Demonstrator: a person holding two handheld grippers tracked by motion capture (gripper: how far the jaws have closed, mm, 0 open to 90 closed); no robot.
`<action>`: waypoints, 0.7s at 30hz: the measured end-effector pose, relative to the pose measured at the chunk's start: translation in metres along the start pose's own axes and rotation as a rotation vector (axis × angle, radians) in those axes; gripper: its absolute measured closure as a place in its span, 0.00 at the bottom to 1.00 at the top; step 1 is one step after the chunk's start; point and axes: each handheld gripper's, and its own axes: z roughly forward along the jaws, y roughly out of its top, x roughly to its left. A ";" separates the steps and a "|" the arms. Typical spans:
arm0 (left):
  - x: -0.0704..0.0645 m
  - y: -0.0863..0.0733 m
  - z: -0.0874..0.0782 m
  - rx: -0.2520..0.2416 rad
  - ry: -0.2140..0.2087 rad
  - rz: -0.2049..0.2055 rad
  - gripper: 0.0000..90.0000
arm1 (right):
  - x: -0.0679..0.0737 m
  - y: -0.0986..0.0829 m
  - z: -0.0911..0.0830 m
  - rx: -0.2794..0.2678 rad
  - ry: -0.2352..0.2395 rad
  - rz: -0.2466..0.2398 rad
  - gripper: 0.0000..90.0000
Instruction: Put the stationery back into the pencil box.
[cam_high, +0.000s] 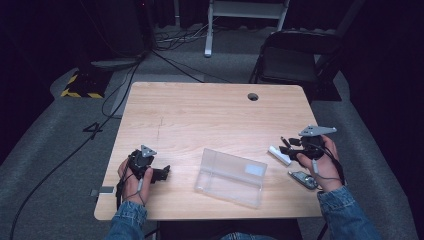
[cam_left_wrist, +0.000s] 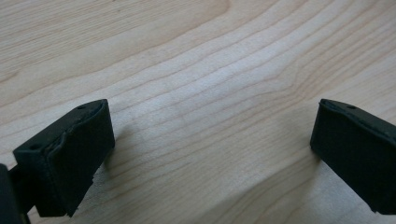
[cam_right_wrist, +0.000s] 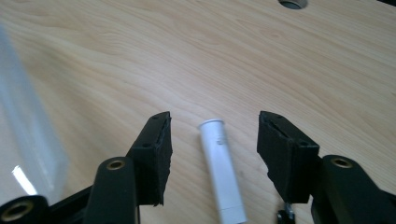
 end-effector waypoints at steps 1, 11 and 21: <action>0.000 0.000 0.000 0.002 0.001 0.002 0.00 | -0.004 0.000 0.002 0.002 -0.008 0.010 0.54; 0.000 0.000 0.000 0.002 0.002 0.001 0.00 | -0.036 -0.007 0.025 0.085 -0.025 0.080 0.70; -0.001 0.000 -0.001 0.004 0.009 -0.010 0.00 | -0.054 -0.013 0.044 0.136 -0.051 0.116 0.75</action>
